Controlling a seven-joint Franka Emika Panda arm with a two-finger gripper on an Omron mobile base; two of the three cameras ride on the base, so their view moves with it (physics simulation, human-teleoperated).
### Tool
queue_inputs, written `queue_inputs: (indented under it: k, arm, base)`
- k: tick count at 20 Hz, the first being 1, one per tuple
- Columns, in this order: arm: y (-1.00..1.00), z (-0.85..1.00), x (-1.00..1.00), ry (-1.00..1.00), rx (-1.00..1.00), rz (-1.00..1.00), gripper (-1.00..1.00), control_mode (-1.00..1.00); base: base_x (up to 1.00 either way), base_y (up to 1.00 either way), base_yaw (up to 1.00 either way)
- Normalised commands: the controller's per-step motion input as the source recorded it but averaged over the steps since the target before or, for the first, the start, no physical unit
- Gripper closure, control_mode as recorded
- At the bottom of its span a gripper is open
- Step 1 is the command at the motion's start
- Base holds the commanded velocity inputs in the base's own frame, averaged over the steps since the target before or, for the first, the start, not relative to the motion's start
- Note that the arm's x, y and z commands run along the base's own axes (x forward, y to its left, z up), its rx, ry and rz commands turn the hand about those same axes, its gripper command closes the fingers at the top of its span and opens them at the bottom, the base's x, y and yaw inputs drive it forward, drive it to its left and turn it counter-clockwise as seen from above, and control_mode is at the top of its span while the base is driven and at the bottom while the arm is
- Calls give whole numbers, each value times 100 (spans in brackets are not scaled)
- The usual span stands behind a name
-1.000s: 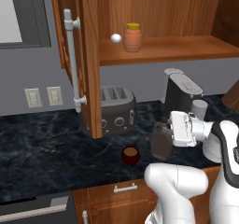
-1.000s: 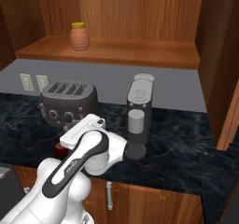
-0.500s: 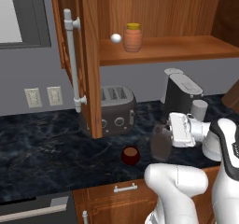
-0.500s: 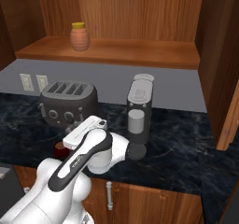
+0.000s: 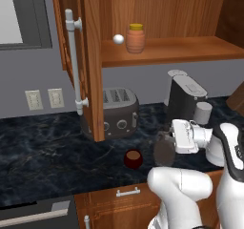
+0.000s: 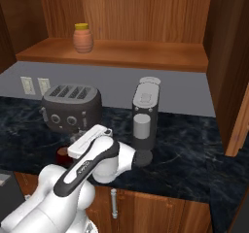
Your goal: Pick the syrup bottle and honey bottle from the cabinet and place them next to the mug.
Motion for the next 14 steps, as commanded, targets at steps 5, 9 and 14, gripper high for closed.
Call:
queue_inputs:
  k: [5,9,14]
  arm:
    - [0,-5,29,0,0,0,100,-100]
    - [0,-9,23,0,0,0,100,-100]
    - [0,-15,23,0,0,0,100,-100]
  base:
    - [0,0,0]
    - [0,0,0]
    - [0,0,0]
